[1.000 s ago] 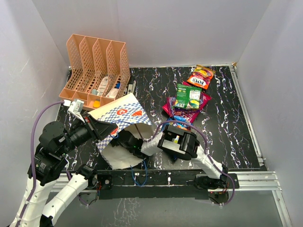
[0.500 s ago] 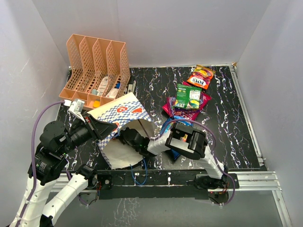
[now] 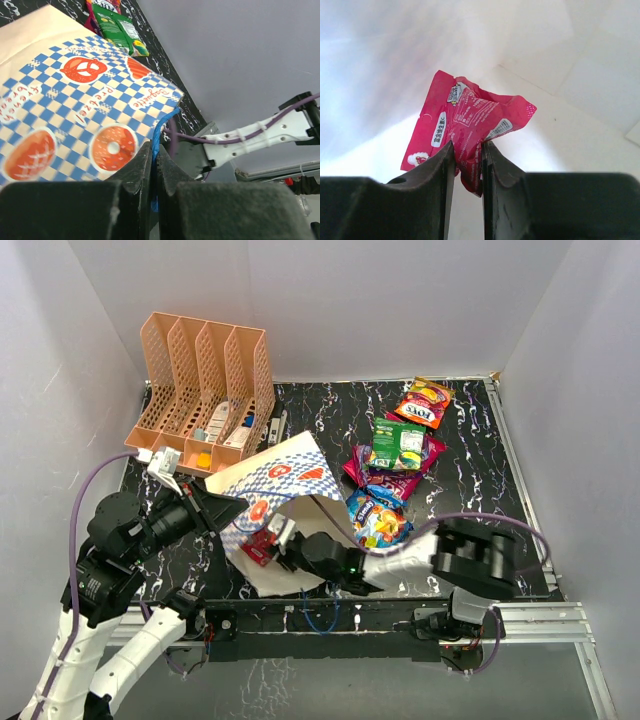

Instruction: Take the snacks out of the paper bag

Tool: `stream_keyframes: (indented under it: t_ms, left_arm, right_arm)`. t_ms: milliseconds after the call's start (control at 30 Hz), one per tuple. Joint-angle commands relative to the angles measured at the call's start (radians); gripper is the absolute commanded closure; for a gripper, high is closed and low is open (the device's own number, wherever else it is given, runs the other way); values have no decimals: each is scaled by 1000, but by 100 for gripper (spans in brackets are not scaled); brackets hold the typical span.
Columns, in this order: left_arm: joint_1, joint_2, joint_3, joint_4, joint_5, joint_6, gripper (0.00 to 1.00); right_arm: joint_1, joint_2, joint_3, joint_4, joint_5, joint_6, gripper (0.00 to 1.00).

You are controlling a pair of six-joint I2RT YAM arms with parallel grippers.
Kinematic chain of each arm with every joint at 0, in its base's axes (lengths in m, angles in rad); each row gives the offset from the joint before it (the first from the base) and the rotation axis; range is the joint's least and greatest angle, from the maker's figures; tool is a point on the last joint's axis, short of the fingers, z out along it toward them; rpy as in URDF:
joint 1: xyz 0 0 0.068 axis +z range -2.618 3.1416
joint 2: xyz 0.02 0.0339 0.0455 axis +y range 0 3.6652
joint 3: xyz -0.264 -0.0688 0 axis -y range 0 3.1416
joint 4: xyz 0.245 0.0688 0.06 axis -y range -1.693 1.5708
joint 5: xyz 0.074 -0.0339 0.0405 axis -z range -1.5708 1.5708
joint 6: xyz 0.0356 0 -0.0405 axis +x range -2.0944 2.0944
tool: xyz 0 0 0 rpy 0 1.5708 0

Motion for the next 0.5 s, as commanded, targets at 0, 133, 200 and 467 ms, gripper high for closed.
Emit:
stream_keyframes:
  t_ms: [0,133,200,467]
  left_arm:
    - [-2,17,32,31,-6,-8,100]
    - [-2,38,37,80,25,-22,100]
    - [-2,52,43,109,29,-30,100]
    - [-2,131,171,93,28,-33,100]
  right_arm:
    - [26,-239,-118,-34,-66,34,93]
    - [26,-332,-185,-101,-90,75,93]
    - [26,-333,-174,-129,-116,72,93]
    - [27,-560,-62,-353,-124,33,93]
